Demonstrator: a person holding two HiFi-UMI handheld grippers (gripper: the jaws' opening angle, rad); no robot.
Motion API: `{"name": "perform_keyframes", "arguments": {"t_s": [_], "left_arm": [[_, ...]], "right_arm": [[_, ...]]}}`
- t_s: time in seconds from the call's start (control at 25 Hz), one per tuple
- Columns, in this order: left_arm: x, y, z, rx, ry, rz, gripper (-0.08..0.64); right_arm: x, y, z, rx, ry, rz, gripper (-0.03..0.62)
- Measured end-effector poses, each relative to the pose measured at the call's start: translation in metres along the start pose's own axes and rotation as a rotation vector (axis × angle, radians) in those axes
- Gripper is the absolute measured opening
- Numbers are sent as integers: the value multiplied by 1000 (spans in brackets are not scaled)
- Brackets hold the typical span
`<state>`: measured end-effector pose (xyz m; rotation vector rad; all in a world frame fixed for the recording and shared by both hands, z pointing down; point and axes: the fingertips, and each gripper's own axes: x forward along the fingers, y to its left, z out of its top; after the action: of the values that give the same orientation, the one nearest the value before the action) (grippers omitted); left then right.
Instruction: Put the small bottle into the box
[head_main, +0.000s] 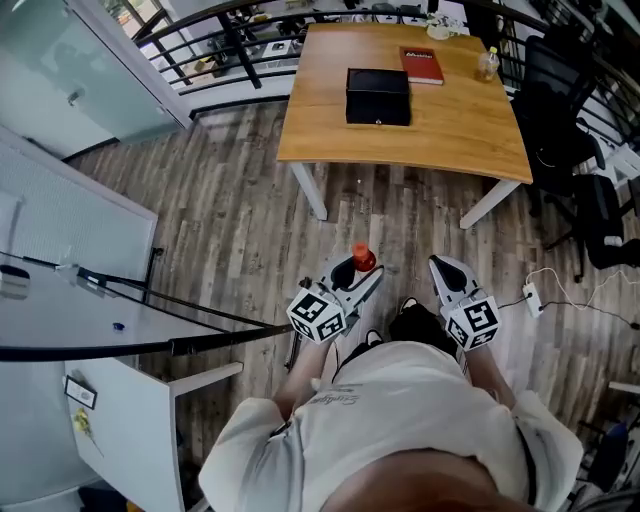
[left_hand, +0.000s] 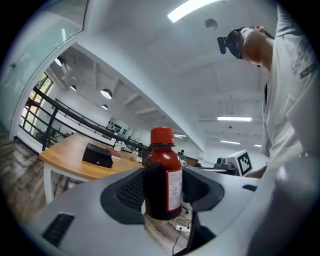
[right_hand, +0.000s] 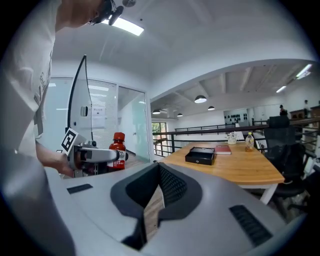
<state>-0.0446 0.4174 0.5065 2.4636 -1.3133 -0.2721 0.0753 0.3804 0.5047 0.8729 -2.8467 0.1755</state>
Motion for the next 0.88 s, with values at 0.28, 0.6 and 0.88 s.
{"name": "perform_keyframes", "arguments": {"t_s": [0.28,0.6,0.88], "left_arm": [[45,7,-3,-5,55,-24,224],[93,43,11,21,136,-6,224],[156,72,43,26,97,15,224]], "right_arm": [[9,-43,-17,84,35,-17,-6],[72,-78,4,95,-45,59,-5],[113,-145,10,29,-4,101,-6]]}}
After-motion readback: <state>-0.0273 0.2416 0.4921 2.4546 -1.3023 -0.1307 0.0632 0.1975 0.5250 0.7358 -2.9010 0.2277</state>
